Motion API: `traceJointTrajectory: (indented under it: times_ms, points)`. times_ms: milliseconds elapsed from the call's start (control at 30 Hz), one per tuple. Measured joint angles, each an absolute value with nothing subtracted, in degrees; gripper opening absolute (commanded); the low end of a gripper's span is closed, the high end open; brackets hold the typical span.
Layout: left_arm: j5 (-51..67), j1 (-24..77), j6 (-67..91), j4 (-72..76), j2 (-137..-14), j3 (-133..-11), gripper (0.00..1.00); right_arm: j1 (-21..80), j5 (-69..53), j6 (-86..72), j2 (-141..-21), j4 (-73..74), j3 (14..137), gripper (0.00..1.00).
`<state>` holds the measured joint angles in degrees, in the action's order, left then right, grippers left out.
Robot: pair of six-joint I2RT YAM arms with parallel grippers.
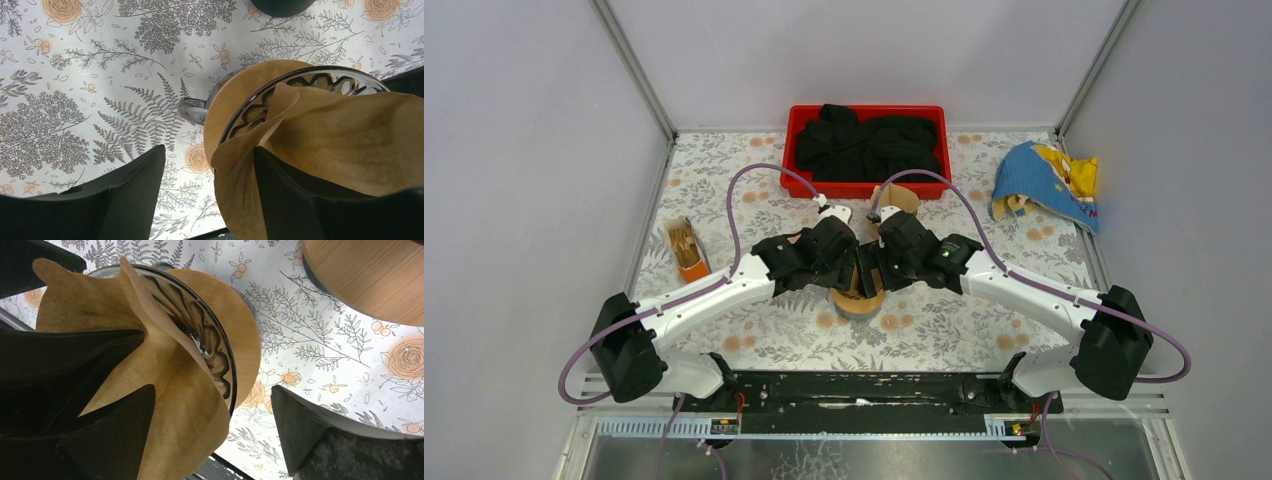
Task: Place the coffee filter in the dripper
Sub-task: Place the coffee filter in the coffee dripper.
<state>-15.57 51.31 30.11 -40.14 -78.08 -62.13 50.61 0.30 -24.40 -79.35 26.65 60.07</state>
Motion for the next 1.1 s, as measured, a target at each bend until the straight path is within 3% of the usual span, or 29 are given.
traceJointTrajectory:
  times_ms: [700, 1100]
  points:
    - [-15.75, 51.33, 30.2, -39.72, -78.08, -61.89, 0.71, 50.61, 0.1, -23.83, -79.22, 26.61, 60.07, 0.95]
    - [-15.38, 51.33, 30.17, -38.98, -78.04, -61.25, 0.71, 49.65, 7.73, -23.81, -74.08, 21.17, 60.12, 0.98]
